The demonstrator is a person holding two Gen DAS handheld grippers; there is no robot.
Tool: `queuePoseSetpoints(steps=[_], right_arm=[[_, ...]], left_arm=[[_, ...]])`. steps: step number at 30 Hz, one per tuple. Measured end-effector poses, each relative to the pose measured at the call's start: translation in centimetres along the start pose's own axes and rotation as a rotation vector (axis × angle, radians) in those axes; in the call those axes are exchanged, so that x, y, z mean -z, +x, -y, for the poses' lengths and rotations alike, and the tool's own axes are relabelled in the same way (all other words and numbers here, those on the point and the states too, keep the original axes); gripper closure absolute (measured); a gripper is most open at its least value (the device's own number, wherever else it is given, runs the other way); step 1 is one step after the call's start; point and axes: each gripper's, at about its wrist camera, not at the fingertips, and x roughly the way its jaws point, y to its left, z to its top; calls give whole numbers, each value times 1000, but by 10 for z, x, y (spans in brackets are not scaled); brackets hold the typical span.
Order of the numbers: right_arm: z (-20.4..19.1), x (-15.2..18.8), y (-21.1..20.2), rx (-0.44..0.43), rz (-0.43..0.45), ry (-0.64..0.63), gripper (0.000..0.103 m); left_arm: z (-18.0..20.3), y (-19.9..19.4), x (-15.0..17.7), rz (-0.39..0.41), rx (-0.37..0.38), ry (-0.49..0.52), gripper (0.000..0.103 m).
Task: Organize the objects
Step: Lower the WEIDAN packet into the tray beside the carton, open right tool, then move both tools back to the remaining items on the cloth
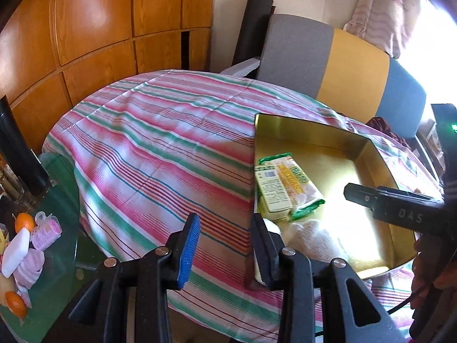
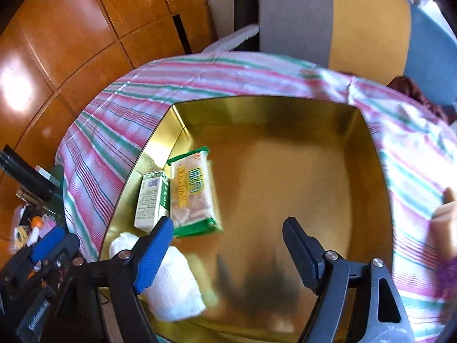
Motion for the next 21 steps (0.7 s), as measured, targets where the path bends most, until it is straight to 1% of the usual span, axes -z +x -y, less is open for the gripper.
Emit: queuePoseSetpoints(steps=[3,6,10,14,21], right_arm=[[9,8,-18,30,36,-17,17],[15,14,-30,60,63,-28,17],[36,25,-50,65,90,-11,15],[64,36,-66,94,105,32,15],[130,58,-92,189,113,104,14]], left_arm=[[7,-4,2,6,11,23,67],[14,-8,2,9,17,39,67],[23,-12,4,10,32,66,66],[32,-13,5,6,42,91,66],[55,-11,10,-14,67,140,66]])
